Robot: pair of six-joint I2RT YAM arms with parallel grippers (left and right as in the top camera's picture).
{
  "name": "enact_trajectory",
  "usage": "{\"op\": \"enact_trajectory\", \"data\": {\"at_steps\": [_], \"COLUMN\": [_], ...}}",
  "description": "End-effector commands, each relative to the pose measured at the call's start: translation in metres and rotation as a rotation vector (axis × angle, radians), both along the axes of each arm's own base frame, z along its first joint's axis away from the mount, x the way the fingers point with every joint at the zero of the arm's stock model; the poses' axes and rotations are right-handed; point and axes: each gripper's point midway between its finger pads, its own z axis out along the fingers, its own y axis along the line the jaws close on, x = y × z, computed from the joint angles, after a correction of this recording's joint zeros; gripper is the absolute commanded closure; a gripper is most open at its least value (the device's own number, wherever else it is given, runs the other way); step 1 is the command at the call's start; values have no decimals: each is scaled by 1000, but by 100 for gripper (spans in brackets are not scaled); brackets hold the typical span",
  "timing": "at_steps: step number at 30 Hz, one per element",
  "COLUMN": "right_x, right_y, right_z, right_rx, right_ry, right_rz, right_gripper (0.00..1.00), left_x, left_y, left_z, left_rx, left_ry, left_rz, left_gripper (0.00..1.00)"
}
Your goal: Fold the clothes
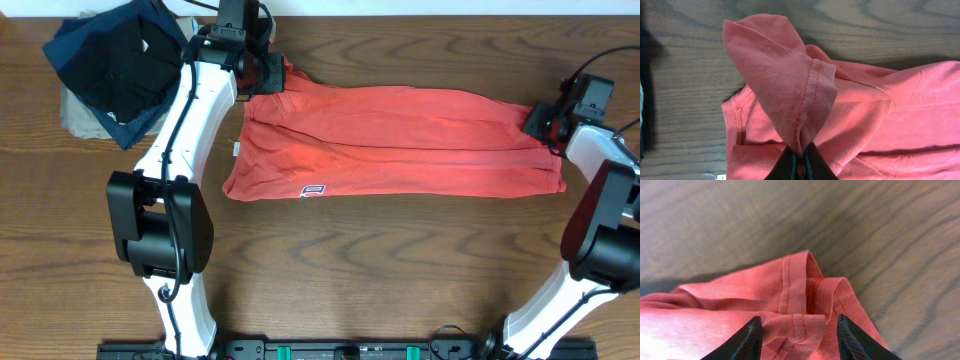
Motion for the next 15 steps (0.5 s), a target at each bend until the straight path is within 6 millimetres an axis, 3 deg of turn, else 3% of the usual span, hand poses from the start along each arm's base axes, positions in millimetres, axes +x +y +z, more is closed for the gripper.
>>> {"op": "enact_trajectory", "data": {"at_steps": [1,11,15], "right_x": [2,6,8], "right_y": [0,-3,-5], "right_z": [-13,-7,-1], "right_rx": [17,13,20], "right_ry": [19,9,15], "right_rz": [3,1,-16], "right_gripper": [57,93,99], "left_x": [1,2,2], "left_y": [2,2,2], "left_z": [0,0,0], "left_rx": [18,18,18], "left_ry": [-6,-6,-7], "left_rz": [-8,-8,-8], "left_gripper": [94,94,94]}}
